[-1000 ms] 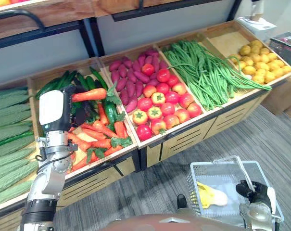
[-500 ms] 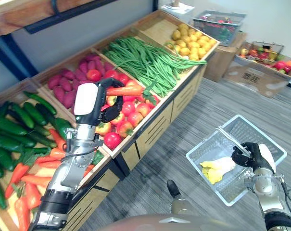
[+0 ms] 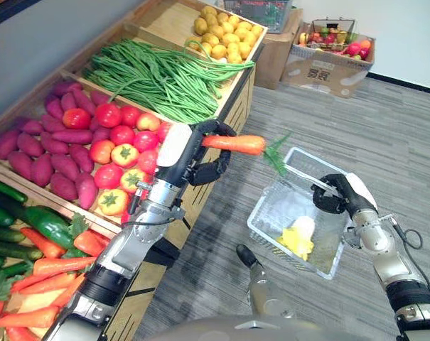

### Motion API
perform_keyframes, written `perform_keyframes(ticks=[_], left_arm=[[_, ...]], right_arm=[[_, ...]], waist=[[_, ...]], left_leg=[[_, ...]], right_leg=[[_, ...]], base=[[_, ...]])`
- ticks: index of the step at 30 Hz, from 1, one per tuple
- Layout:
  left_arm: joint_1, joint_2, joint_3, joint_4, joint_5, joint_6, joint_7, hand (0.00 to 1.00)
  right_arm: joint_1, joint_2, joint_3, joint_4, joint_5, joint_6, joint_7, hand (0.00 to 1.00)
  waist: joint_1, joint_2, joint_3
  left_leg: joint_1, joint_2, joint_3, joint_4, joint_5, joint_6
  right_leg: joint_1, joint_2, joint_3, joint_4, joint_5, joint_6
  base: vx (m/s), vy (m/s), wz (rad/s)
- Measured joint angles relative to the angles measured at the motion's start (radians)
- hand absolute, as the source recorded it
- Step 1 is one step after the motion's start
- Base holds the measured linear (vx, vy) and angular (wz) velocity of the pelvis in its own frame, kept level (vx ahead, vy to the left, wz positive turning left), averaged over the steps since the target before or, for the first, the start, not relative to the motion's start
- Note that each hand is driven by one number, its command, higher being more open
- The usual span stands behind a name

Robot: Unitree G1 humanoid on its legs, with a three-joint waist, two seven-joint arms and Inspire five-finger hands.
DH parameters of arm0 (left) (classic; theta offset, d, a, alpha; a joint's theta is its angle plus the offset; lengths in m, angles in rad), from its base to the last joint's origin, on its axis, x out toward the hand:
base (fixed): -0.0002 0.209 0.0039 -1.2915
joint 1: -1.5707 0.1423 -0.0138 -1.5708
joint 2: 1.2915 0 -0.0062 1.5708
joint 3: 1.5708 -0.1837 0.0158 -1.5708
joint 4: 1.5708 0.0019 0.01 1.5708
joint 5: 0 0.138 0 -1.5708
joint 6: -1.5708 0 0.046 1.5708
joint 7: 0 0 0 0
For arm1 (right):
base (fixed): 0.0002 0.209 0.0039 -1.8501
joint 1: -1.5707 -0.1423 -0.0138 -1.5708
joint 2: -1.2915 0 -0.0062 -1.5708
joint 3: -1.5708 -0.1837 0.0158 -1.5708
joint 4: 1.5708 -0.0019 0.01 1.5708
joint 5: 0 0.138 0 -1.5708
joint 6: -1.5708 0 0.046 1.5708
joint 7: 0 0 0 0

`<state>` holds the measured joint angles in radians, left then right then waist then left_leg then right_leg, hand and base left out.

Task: Pick vegetable in the basket

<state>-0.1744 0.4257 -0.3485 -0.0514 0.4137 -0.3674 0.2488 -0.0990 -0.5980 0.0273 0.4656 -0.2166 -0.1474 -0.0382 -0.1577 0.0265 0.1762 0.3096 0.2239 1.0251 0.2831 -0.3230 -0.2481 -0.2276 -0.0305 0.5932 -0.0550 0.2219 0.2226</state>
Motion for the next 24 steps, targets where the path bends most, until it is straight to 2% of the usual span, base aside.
perform_keyframes(ticks=[4,9,16,24], left_arm=[[-0.034,-0.008,-0.065,-0.014,-0.058,-0.001,-0.035,0.0],[-0.053,-0.021,-0.136,-0.071,-0.099,-0.003,-0.056,0.0],[-0.072,-0.037,-0.232,-0.077,-0.107,-0.027,-0.087,0.0],[-0.103,-0.079,-0.298,-0.073,-0.109,-0.027,-0.107,0.0]], right_arm=[[0.0,-0.008,0.02,-0.056,0.072,0.0,0.028,0.0],[0.0,-0.074,0.071,-0.139,0.127,-0.007,0.059,0.0],[-0.005,-0.103,0.151,-0.241,0.164,-0.015,0.075,0.0],[-0.076,-0.103,0.216,-0.249,0.164,-0.016,0.076,0.0]], waist=[[0.011,0.002,0.002],[0.016,0.01,0.007],[0.019,0.013,0.008],[0.026,0.015,0.006]], left_leg=[[0.017,0.0,0.041,0.004,-0.002,-0.004],[0.018,0.004,0.064,0.015,-0.004,-0.007],[0.025,0.045,0.094,0.064,-0.011,-0.012],[0.009,0.082,0.1,0.104,-0.012,-0.013]], right_leg=[[-0.006,0.016,0.03,0.0,0.008,0.008],[-0.016,0.023,0.049,0.0,0.018,0.014],[-0.018,0.059,0.068,0.001,0.036,0.003],[-0.035,0.085,0.07,0.001,0.055,-0.008]], base=[[0.0,-0.034,-0.25],[0.0,-0.053,-0.13],[0.0,-0.076,-0.13],[-0.01,-0.061,-0.05]])
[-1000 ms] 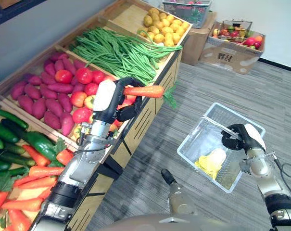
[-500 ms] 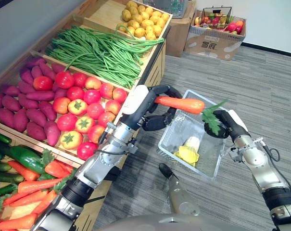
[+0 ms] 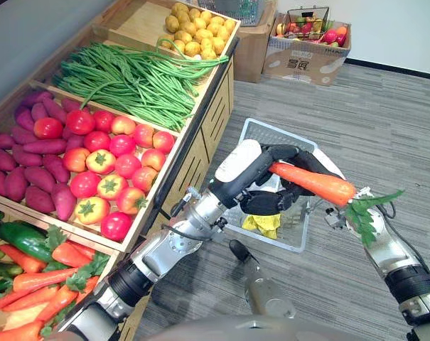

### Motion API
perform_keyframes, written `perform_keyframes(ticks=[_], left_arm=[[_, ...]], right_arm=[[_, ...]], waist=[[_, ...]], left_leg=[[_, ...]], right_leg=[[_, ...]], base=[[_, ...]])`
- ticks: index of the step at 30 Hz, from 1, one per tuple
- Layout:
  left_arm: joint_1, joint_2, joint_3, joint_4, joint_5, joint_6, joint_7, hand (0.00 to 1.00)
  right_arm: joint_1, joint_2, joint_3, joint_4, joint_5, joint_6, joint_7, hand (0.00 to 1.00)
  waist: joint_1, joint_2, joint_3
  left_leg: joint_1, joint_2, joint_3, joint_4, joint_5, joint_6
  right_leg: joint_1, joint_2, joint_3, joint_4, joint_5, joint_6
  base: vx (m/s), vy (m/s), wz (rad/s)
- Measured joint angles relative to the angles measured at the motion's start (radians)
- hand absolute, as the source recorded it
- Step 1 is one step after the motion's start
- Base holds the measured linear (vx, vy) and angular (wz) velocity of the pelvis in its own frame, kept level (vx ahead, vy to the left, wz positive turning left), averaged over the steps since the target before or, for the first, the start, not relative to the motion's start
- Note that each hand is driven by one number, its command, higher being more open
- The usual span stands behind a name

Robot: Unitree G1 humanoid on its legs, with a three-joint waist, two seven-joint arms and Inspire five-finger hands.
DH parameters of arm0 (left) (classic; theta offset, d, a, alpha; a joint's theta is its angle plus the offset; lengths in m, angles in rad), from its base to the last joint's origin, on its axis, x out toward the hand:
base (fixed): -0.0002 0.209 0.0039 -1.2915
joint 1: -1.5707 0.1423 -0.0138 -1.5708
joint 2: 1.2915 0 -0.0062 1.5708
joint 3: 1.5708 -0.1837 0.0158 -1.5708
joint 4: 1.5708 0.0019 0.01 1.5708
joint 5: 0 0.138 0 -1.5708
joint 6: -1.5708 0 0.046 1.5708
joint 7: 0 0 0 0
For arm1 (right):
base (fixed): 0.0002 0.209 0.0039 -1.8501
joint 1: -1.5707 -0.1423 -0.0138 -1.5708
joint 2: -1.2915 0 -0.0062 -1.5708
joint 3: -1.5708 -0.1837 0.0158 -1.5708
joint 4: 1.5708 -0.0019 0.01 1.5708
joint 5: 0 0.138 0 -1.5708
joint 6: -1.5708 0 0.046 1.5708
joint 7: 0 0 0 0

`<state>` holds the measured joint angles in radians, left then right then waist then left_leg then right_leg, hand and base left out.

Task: Pick vegetable in the basket

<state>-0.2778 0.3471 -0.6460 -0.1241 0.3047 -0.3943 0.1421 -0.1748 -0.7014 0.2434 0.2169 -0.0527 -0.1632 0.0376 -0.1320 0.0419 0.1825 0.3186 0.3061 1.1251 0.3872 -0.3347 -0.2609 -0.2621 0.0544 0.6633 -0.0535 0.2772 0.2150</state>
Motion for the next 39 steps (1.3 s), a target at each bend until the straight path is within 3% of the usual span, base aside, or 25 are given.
perform_keyframes(ticks=[6,17,29,39], left_arm=[[-0.007,-0.027,-0.055,0.062,0.002,0.0,-0.011,0.0],[-0.007,-0.02,-0.067,0.167,0.02,0.0,-0.024,0.0],[-0.007,0.077,-0.058,0.357,0.139,-0.005,-0.028,0.0],[-0.008,0.083,0.024,0.444,0.178,-0.004,-0.013,0.0]], right_arm=[[-0.019,0.0,0.042,-0.004,-0.002,0.0,0.0,0.0],[-0.055,-0.001,0.064,-0.004,-0.013,0.0,0.003,0.0],[-0.059,-0.001,0.064,0.008,-0.018,-0.001,0.006,0.0],[-0.085,0.0,0.064,0.015,-0.018,-0.011,0.022,0.0]], waist=[[0.01,0.001,-0.001],[0.019,0.003,-0.003],[0.011,0.0,-0.001],[-0.015,-0.029,0.017]], left_leg=[[-0.004,0.02,0.001,0.029,-0.003,-0.002],[-0.02,0.038,-0.005,0.049,-0.004,-0.002],[-0.045,0.046,-0.035,0.064,-0.016,0.003],[-0.048,0.015,-0.041,0.042,-0.017,0.005]], right_leg=[[-0.001,0.009,0.0,0.001,0.007,-0.003],[-0.012,0.017,-0.007,0.001,0.016,-0.01],[-0.009,-0.001,-0.038,-0.016,0.008,-0.022],[-0.009,-0.017,-0.04,-0.021,0.012,-0.016]], base=[[-0.02,-0.051,-0.02],[-0.01,-0.032,0.0],[-0.01,-0.018,0.06],[0.0,-0.008,0.01]])
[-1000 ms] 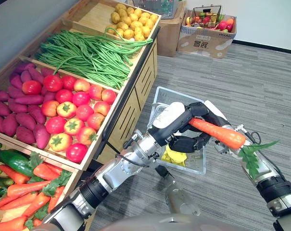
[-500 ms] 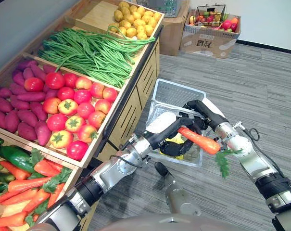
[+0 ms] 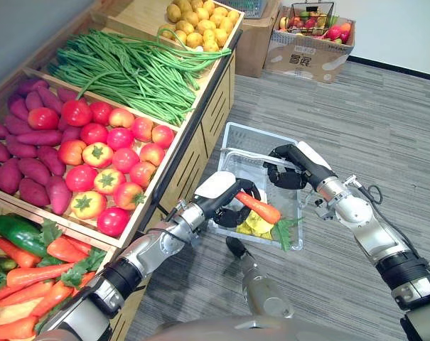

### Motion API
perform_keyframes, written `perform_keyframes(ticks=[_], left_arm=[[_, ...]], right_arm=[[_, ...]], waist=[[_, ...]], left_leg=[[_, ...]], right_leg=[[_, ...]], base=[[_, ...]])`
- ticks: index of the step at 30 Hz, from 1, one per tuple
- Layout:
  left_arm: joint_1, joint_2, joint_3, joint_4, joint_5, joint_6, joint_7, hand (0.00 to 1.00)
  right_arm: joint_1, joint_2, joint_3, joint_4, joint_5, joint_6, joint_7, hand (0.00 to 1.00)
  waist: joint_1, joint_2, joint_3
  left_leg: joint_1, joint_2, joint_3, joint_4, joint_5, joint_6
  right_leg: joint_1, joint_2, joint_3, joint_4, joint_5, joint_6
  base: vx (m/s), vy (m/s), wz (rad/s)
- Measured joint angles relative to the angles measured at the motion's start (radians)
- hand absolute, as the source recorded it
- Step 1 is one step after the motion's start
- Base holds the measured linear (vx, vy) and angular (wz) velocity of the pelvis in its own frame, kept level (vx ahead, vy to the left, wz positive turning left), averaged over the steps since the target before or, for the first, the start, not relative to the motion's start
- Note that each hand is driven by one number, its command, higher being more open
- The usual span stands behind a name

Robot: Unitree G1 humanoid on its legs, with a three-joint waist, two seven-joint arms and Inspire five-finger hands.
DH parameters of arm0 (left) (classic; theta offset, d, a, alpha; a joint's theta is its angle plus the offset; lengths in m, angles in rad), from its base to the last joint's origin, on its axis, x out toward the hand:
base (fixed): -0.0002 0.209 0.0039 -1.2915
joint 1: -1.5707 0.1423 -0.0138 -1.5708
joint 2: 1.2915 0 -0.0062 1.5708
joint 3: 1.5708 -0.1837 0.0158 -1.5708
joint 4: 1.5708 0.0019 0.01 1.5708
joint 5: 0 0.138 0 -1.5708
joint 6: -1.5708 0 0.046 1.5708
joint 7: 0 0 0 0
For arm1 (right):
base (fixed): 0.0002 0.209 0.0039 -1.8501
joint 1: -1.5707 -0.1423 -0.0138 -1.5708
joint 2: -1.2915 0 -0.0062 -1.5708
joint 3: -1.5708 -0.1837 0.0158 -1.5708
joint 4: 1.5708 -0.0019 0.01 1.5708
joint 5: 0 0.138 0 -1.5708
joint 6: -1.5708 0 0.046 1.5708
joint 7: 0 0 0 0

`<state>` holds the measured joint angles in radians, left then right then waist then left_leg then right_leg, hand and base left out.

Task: Pick vegetable in the basket

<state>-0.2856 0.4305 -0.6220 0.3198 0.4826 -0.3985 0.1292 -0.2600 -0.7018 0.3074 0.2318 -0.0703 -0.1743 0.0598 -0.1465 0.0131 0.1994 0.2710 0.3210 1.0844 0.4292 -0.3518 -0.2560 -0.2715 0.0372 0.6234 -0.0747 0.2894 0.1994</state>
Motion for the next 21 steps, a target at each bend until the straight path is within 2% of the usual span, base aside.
perform_keyframes(ticks=[8,9,21], left_arm=[[-0.006,-0.034,0.062,0.098,0.041,0.024,0.041,0.0],[-0.015,-0.043,0.062,0.112,0.043,0.034,0.043,1.0],[-0.073,-0.118,0.087,0.164,0.07,0.055,0.058,1.0]], right_arm=[[0.0,0.003,-0.002,0.0,0.0,-0.006,0.0,0.0],[0.0,0.003,-0.003,0.001,0.0,-0.006,0.0,0.0],[-0.031,0.005,-0.023,0.022,0.0,-0.006,0.0,0.0]], waist=[[-0.014,-0.016,0.013],[-0.015,-0.016,0.015],[-0.025,-0.013,0.063]], left_leg=[[-0.018,-0.006,-0.01,0.004,-0.001,0.003],[-0.018,-0.006,-0.01,0.004,-0.002,0.003],[-0.019,-0.013,-0.002,0.0,-0.002,0.005]], right_leg=[[-0.013,-0.006,-0.003,-0.001,-0.002,-0.003],[-0.014,-0.006,-0.003,-0.001,-0.002,-0.003],[-0.022,-0.004,0.004,-0.001,-0.001,-0.001]], base=[[-0.02,-0.051,0.02],[0.0,-0.046,0.0],[0.0,-0.036,-0.02]])
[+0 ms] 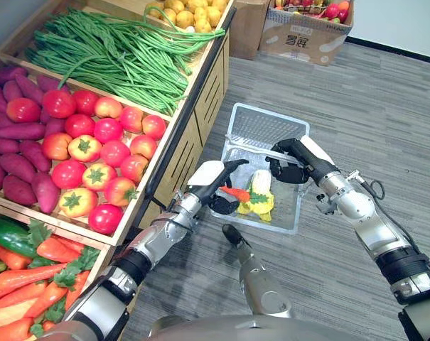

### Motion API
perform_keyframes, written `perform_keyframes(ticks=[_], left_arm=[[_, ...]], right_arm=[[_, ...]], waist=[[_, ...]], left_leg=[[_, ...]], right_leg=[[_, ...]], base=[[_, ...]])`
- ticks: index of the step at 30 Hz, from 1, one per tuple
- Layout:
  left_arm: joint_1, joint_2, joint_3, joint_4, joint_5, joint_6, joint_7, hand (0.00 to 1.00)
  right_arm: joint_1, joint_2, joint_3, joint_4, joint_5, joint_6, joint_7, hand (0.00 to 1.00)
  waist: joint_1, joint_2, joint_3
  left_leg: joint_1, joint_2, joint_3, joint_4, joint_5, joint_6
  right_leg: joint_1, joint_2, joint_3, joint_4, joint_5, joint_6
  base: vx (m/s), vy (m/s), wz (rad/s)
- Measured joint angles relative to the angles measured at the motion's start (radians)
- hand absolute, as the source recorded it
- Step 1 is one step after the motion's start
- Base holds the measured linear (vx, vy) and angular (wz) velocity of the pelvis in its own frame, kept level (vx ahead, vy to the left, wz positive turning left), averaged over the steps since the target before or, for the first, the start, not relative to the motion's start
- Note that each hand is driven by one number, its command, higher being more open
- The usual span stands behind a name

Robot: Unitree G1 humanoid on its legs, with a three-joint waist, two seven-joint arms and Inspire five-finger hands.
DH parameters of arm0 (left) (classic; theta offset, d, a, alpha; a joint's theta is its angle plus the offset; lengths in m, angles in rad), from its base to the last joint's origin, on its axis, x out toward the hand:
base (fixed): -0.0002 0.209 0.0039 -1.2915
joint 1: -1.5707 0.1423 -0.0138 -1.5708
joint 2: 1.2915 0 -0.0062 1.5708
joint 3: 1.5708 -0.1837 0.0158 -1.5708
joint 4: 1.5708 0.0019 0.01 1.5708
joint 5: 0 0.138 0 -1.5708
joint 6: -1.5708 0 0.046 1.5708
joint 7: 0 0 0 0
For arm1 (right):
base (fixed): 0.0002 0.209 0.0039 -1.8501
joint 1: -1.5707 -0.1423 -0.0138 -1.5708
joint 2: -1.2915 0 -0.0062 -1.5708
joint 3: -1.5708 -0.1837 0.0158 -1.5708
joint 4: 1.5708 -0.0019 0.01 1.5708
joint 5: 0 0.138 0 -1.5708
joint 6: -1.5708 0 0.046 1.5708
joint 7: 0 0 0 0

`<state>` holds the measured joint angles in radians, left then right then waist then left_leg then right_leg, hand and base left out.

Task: Pick vegetable in the basket

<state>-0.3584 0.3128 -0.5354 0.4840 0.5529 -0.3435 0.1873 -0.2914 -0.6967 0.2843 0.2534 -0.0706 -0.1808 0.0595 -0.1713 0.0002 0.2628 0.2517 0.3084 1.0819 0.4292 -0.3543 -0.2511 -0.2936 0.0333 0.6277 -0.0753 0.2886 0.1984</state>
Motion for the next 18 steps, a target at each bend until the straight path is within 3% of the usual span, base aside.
perform_keyframes(ticks=[12,18], left_arm=[[0.0,-0.026,-0.012,0.002,-0.004,0.0,-0.017,1.0],[0.016,0.003,-0.106,-0.246,-0.089,-0.007,-0.08,1.0]], right_arm=[[0.001,0.046,-0.031,0.019,-0.003,0.0,-0.001,0.0],[0.006,0.114,-0.096,0.123,-0.126,0.003,-0.03,0.0]], waist=[[-0.002,0.0,0.004],[0.01,0.005,0.005]], left_leg=[[-0.018,0.001,-0.025,0.004,-0.002,0.004],[-0.042,0.029,-0.094,0.029,-0.008,0.009]], right_leg=[[0.0,-0.013,-0.018,-0.001,0.0,0.0],[0.029,-0.032,-0.08,-0.002,-0.006,-0.01]], base=[[0.0,-0.039,0.05],[-0.01,-0.039,0.32]])
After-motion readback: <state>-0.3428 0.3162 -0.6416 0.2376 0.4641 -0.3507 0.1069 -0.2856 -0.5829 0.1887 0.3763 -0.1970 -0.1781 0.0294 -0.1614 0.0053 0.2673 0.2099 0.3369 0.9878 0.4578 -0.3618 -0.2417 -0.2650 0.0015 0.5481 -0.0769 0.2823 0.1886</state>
